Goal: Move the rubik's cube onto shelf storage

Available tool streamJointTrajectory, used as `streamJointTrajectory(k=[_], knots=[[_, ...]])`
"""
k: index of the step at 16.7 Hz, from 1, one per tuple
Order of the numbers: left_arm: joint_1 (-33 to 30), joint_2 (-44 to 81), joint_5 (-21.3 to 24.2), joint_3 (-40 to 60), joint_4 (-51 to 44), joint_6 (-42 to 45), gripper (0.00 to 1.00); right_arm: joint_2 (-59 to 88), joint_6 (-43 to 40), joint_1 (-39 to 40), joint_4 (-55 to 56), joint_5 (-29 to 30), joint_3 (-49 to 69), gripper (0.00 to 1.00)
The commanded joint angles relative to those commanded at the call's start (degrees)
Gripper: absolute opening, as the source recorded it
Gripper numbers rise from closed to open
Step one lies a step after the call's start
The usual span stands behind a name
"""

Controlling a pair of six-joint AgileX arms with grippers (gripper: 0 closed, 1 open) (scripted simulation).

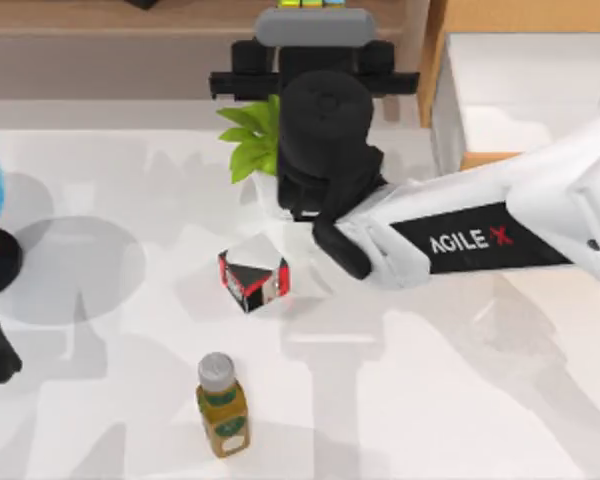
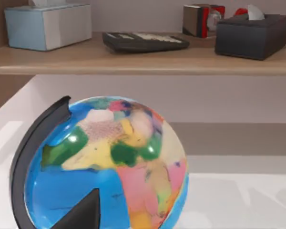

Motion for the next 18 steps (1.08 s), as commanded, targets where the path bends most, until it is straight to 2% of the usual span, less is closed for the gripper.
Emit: streamJointTrajectory(k=[11,17,18], knots=[[0.0,0.0,0.0,0.0,0.0,0.0,1.0,12.47,0.76,-5.87,-12.85,-6.59,24.67,0.0],[0.0,0.0,0.0,0.0,0.0,0.0,1.0,13.78,0.85,-7.11,-14.24,-7.07,27.26,0.0],[0.0,0.0,0.0,0.0,0.0,0.0,1.0,13.78,0.85,-7.11,-14.24,-7.07,27.26,0.08]])
